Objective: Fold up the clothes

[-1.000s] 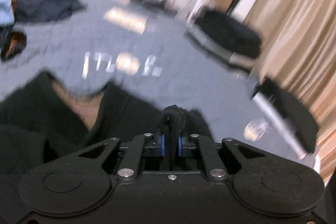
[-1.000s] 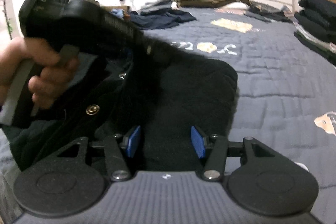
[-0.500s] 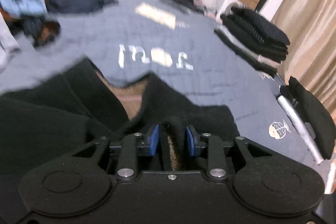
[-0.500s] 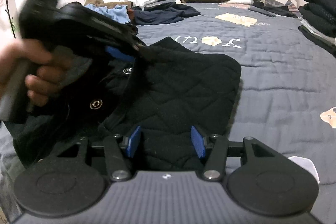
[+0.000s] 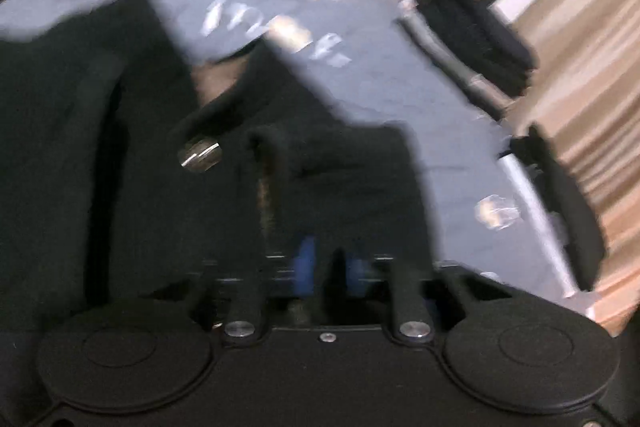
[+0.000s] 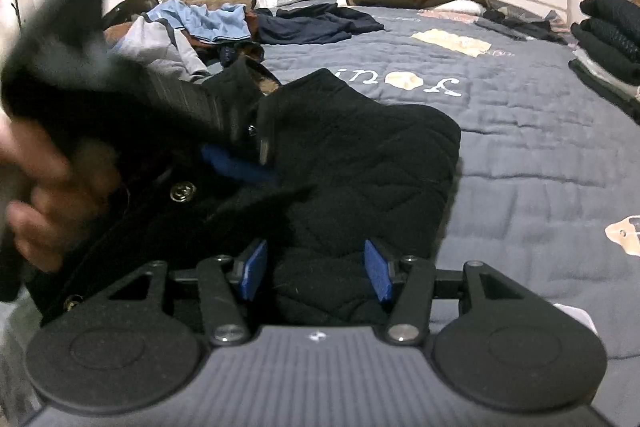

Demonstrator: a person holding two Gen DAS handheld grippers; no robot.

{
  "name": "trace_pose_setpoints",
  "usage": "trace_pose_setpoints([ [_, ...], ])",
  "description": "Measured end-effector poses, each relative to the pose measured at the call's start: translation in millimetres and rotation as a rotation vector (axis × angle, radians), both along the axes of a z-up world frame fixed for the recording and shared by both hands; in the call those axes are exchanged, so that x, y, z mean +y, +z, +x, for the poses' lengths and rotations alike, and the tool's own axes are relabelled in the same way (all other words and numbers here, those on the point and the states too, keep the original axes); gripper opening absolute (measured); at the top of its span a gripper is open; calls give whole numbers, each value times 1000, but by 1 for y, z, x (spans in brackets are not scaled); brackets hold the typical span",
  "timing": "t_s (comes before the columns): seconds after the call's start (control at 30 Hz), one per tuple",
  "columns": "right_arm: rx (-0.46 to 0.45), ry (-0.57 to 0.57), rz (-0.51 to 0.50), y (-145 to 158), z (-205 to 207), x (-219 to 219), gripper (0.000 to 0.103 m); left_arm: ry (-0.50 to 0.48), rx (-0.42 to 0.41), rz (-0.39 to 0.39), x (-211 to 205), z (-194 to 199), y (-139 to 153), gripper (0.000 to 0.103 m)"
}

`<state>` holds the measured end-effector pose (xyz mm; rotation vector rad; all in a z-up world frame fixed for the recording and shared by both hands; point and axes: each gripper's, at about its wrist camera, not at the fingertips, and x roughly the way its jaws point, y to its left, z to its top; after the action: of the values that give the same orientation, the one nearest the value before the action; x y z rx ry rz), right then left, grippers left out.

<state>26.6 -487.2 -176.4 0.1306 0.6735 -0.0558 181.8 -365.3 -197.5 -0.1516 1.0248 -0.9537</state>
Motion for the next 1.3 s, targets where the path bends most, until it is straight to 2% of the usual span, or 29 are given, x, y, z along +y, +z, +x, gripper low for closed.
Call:
trace_pose_setpoints([
  [0.1, 14, 9, 33, 8, -1, -5, 53, -1, 13, -39, 8, 4, -7, 8],
  [0.27, -29, -24, 131, 27, -6, -19, 53, 6, -37, -12, 4, -6, 1, 8],
  [0.47, 34, -19, 34, 5, 2, -6, 53, 50, -115, -37, 39, -29, 32, 11],
  [0.53, 34, -18, 26, 9, 2, -4, 53, 80, -148, -44, 60, -38, 45, 19],
  [0.6, 35, -26, 43, 9, 2, -7, 53, 115, -173, -53, 86, -45, 57, 39],
  [0.73, 42, -34, 30, 10, 4, -5, 53, 210, -224, -44, 143, -57, 75, 42],
  [0.87, 49, -45, 15, 14, 5, -2, 53, 323, -258, -23, 192, -61, 83, 52],
  [1.0, 55, -56, 0, 18, 7, 1, 53, 428, -232, 14, 230, -51, 72, 52],
  [1.1, 56, -62, -7, 24, 9, 3, 53, 460, -205, 50, 246, -42, 60, 53],
  [1.17, 53, -69, -4, 30, 10, 4, 53, 471, -187, 48, 252, -38, 56, 56],
  [1.2, 50, -71, -4, 33, 11, 4, 53, 476, -178, 47, 255, -36, 53, 60],
  [1.3, 36, -70, -2, 39, 13, 6, 53, 477, -147, 4, 259, -31, 48, 66],
])
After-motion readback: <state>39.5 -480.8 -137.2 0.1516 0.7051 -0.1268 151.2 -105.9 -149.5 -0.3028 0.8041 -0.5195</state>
